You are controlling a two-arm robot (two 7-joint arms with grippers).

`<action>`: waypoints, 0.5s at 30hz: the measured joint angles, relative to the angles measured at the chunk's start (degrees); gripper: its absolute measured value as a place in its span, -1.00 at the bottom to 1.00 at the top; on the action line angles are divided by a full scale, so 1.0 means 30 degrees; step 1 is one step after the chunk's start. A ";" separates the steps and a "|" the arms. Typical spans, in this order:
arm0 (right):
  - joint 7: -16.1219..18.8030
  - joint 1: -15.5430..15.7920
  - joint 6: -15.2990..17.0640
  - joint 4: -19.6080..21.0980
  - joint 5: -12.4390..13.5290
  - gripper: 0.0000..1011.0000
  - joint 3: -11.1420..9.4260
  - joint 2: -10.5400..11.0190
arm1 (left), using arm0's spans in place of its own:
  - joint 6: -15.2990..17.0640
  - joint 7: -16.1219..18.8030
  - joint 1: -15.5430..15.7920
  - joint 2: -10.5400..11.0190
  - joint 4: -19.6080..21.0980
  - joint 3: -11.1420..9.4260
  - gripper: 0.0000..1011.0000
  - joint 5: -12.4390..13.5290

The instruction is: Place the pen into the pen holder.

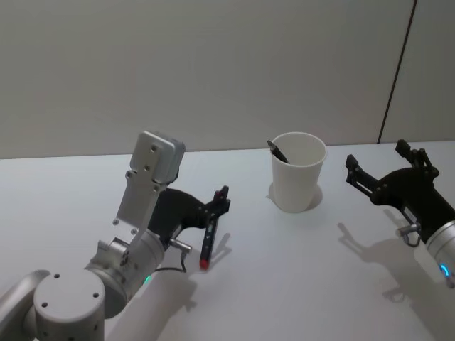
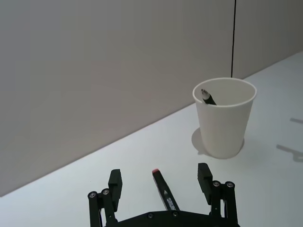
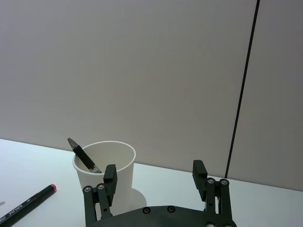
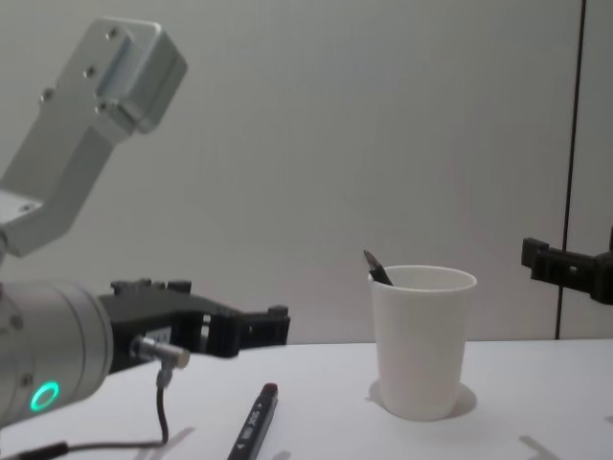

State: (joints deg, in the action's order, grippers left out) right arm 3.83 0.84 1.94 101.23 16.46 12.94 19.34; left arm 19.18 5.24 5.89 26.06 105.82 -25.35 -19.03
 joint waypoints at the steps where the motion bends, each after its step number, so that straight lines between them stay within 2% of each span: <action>1: 0.0000 0.0000 0.0000 -0.0001 -0.0001 0.98 0.0000 -0.0001 | 0.0387 0.0167 -0.0127 0.0002 0.0174 -0.0028 0.98 -0.0123; 9: 0.0000 0.0000 0.0001 -0.0002 -0.0001 0.98 0.0000 0.0000 | 0.2060 0.1030 -0.0595 -0.0284 0.0648 -0.0215 0.98 -0.0591; 15: 0.0000 0.0000 0.0001 -0.0002 -0.0001 0.98 0.0000 -0.0001 | 0.2811 0.1418 -0.0699 -0.0679 0.0660 -0.0360 0.97 -0.0722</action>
State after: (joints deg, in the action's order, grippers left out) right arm 3.83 0.84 1.95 101.22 16.46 12.94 19.33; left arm 27.61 9.49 3.79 24.02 107.80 -26.43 -21.20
